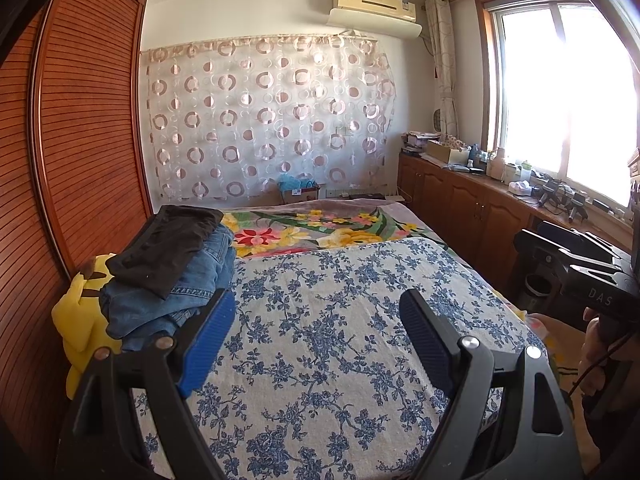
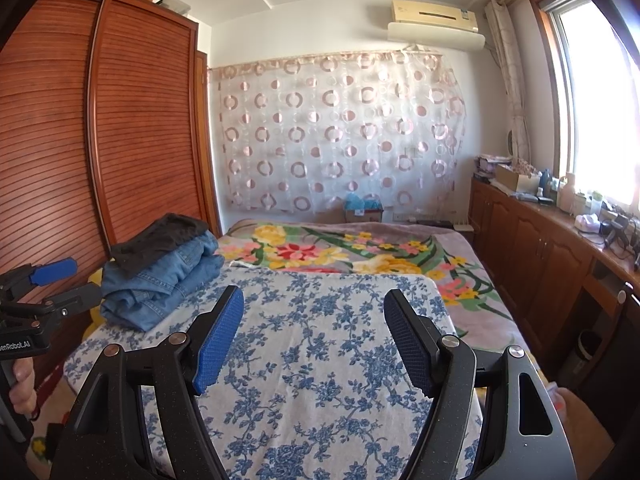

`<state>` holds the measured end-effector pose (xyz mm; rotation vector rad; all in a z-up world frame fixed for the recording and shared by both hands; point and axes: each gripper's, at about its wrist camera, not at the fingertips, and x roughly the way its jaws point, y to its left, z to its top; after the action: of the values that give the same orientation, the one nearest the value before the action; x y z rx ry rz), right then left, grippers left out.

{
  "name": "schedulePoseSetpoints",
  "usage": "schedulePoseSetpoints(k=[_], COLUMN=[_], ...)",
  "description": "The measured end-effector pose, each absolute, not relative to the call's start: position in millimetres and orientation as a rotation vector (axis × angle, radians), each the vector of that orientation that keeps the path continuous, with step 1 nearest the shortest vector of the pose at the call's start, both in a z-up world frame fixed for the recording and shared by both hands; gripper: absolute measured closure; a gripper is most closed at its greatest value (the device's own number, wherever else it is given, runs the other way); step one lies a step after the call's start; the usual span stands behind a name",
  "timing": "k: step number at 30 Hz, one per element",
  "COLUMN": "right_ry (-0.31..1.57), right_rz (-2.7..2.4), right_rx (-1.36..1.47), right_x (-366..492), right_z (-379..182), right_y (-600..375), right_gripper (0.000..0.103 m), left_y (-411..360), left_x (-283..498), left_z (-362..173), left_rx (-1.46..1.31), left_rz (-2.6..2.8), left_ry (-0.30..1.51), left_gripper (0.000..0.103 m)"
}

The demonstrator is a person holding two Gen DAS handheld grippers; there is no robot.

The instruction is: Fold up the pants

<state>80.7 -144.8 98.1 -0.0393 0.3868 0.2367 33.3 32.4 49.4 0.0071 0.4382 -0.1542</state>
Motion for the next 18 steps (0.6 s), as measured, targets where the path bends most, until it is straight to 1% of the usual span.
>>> schedulePoseSetpoints(k=[18], right_ry=[0.39], right_rz=[0.238], right_rx=[-0.039], right_x=[81.3], right_z=[95.1], right_y=[-144.4], right_gripper=[0.029], left_y=[29.2], left_x=[32.0], left_z=[51.8], left_rx=[0.023], left_rz=[-0.149], left_ry=[0.427], left_gripper=[0.018])
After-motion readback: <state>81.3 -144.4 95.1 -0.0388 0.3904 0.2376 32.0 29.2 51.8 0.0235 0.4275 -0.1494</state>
